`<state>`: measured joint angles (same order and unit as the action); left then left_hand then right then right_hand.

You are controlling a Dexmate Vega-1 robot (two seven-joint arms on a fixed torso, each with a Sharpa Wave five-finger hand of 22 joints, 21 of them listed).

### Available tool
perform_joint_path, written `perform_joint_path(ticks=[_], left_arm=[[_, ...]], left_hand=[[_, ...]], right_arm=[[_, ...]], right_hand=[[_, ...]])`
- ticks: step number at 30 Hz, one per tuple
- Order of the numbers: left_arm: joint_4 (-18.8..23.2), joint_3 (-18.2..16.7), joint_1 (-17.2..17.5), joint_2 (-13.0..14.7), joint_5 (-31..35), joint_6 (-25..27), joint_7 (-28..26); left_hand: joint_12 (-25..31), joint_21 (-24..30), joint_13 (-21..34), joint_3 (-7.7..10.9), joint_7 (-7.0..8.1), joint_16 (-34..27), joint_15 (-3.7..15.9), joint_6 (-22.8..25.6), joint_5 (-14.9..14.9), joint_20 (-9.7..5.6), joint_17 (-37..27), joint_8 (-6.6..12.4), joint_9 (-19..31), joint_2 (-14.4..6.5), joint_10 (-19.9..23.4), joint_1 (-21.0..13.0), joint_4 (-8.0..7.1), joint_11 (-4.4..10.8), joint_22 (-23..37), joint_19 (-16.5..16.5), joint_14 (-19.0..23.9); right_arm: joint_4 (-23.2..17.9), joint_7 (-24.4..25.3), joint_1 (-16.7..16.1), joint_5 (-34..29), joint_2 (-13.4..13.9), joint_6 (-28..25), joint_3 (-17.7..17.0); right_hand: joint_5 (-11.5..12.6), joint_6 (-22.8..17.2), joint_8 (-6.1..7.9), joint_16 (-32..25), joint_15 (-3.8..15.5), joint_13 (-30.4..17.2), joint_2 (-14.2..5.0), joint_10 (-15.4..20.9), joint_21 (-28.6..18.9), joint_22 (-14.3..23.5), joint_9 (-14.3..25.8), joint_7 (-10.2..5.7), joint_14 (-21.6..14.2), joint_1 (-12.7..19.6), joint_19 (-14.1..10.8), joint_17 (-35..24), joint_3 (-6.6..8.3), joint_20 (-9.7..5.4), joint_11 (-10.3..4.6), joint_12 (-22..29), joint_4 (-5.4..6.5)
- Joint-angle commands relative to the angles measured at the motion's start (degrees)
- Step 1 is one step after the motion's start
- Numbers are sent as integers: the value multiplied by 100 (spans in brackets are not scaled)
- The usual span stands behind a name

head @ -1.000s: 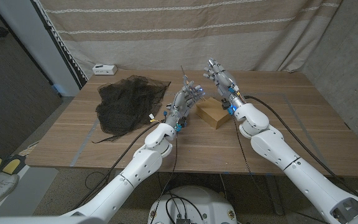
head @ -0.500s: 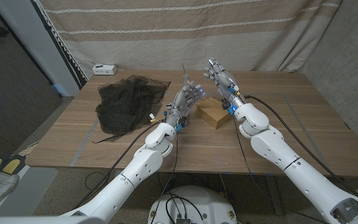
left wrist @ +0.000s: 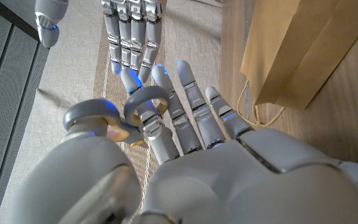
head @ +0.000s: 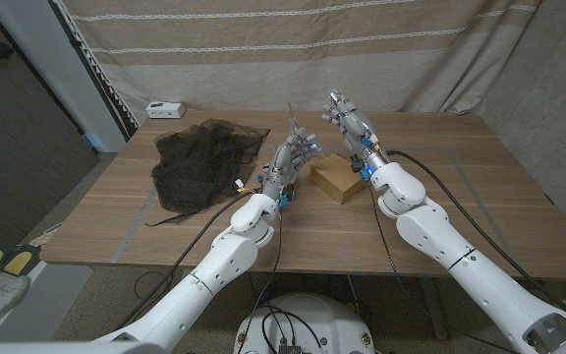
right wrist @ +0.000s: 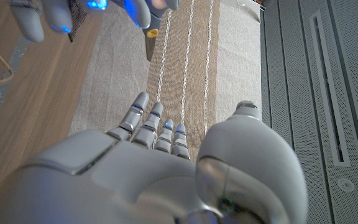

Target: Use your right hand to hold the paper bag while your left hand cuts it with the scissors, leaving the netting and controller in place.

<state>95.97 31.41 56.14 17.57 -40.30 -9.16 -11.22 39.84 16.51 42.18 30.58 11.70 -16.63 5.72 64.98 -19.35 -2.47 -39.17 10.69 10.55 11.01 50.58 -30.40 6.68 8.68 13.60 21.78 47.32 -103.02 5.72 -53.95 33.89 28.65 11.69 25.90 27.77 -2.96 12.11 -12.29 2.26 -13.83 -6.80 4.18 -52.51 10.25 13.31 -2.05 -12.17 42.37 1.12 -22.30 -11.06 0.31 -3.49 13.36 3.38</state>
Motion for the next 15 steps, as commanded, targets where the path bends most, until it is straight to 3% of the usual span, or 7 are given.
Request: perform_joint_path(ticks=[1, 5, 6, 10, 15], left_arm=[[10, -55, -35, -9, 114, 184, -322], [1, -80, -23, -41, 17, 182, -285], [-6, -83, -22, -51, 16, 159, -279], [-5, -91, -34, -50, 21, 108, -240], [-19, -106, -28, -78, 107, 34, -336]], left_hand=[[67, -25, 117, -123, 69, 48, 691, -320, -82, -2, -23, -29, 8, 28, 303, 111, 29, 355, 7, 26, -67], [154, -35, 226, -194, 74, 51, 704, -380, -144, -1, -42, -28, 9, -11, 337, 113, 71, 354, 1, 28, -64], [373, -50, 468, -297, 59, 32, 702, -402, -255, -6, -90, 1, 10, -38, 466, 70, 149, 352, -7, 37, -18], [449, -51, 557, -335, 69, 26, 704, -408, -287, -9, -107, 5, 11, -35, 503, 60, 166, 352, -1, 38, -5], [640, -67, 808, -695, 14, 19, 678, -265, -331, -11, -170, 60, 11, 75, 517, 222, 217, 353, 5, 52, 9]], right_arm=[[-21, 27, -3, -23, -10, 16, -5], [-34, 41, -13, -35, -3, 14, -9], [-31, 40, -15, -37, -5, 23, -9], [-33, 38, -20, -30, -9, 28, -10], [-37, 29, -25, -13, -21, 42, -10]], right_hand=[[-3, 1, 37, -42, 268, -6, 10, 23, 34, 26, 12, -12, -21, -56, -1, 2, -26, 25, -38, 30, -6], [-3, 5, 36, -40, 265, -4, 10, 17, 46, 26, 11, -10, -13, -64, 12, 9, -31, 28, -32, 30, -6], [-3, 8, 35, -41, 263, -3, 10, 16, 50, 27, 11, -15, -16, -67, 13, 12, -32, 30, -32, 30, -7], [-4, 11, 34, -40, 260, -1, 10, 12, 59, 27, 10, -19, -9, -77, 13, 20, -37, 31, -58, 30, -7], [-5, 30, 27, -38, 245, 0, 12, 8, 69, 27, 9, -14, -2, -93, 15, 28, -45, 31, -46, 31, -5]])
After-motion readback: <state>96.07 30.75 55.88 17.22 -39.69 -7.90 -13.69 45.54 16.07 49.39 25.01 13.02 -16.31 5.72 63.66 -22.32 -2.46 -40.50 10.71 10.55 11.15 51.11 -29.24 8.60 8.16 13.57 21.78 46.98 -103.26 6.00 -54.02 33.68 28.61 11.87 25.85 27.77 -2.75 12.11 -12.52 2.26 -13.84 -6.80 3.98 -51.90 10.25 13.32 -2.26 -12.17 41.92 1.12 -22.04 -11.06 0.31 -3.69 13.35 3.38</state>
